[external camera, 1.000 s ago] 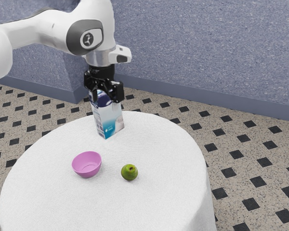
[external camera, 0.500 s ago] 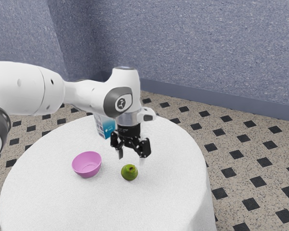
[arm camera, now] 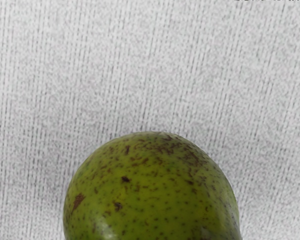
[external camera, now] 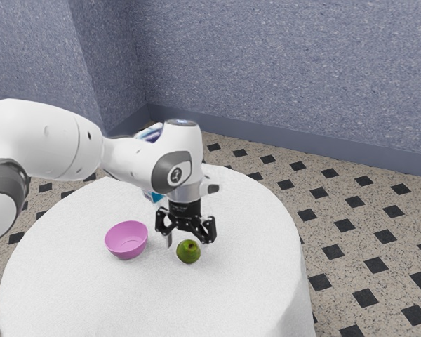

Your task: Place the pear in the bowl.

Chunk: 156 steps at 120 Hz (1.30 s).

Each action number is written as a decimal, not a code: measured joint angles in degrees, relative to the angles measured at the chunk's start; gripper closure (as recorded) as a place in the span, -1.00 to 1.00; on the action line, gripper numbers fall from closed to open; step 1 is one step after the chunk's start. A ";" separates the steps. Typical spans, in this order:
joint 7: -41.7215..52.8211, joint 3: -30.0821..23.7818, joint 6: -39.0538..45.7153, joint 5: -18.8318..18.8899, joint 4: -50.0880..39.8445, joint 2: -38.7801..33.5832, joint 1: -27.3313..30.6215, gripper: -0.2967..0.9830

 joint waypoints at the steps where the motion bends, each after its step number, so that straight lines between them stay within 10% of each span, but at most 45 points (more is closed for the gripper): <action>1: -0.14 -0.01 0.13 0.00 -0.08 0.01 0.00 -0.54; 92: -6.15 -0.78 4.61 -1.39 -2.20 1.35 0.10 -0.53; 156: -7.41 -0.66 3.77 -0.75 -2.04 -0.04 0.11 0.03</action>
